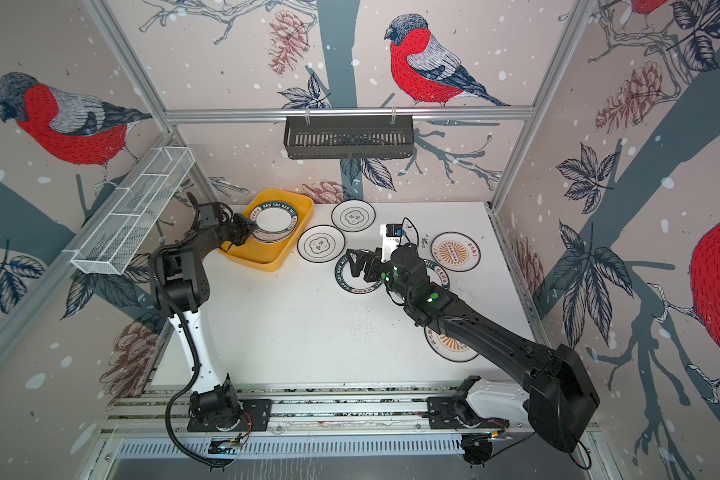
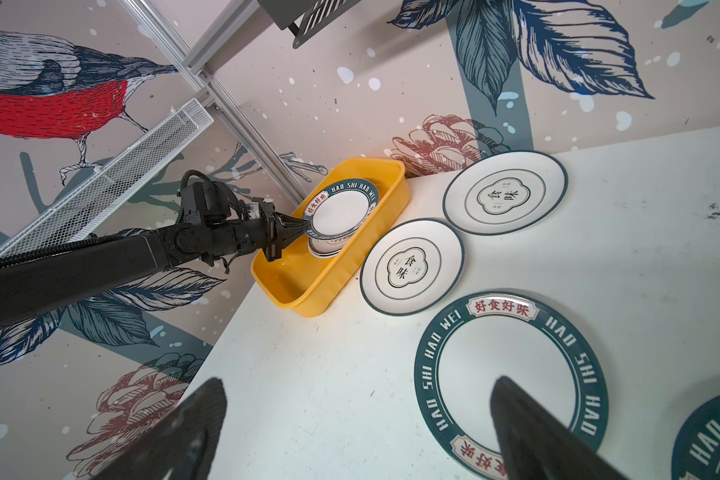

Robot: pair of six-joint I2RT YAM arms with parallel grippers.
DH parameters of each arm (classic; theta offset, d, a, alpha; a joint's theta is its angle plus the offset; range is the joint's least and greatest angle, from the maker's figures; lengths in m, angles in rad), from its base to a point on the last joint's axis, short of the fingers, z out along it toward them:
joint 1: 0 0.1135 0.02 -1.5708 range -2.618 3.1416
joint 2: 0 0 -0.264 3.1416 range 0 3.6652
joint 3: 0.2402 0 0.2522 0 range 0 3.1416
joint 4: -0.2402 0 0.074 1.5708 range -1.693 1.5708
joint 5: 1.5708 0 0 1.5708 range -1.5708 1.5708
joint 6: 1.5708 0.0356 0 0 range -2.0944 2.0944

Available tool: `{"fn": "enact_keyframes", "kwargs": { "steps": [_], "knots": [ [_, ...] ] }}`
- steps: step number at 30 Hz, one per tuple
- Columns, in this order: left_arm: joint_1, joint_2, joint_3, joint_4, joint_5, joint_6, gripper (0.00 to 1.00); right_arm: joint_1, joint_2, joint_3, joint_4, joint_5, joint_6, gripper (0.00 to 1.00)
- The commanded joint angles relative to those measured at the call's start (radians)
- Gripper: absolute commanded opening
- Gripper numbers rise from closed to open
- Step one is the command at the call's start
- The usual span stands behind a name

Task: Place the plates into the plastic bin on the countertop
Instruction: 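Tip the held plate down onto the stack in the bin and open the left gripper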

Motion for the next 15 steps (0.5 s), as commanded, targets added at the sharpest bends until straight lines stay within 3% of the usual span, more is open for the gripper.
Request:
{"fn": "enact_keyframes", "kwargs": {
  "steps": [1, 11, 15],
  "knots": [
    [0.0, 0.006, 0.005, -0.006, -0.005, 0.026, 0.0, 0.0, -0.004, 0.002, 0.013, 0.018, -0.008, 1.0],
    [-0.005, 0.01, 0.001, -0.06, -0.03, 0.071, 0.01, -0.004, 0.018, 0.005, 0.021, -0.005, -0.005, 1.0],
    [-0.007, 0.007, 0.002, -0.073, -0.045, 0.082, 0.15, -0.004, 0.025, 0.007, 0.021, -0.01, -0.006, 1.0]
  ]
}}
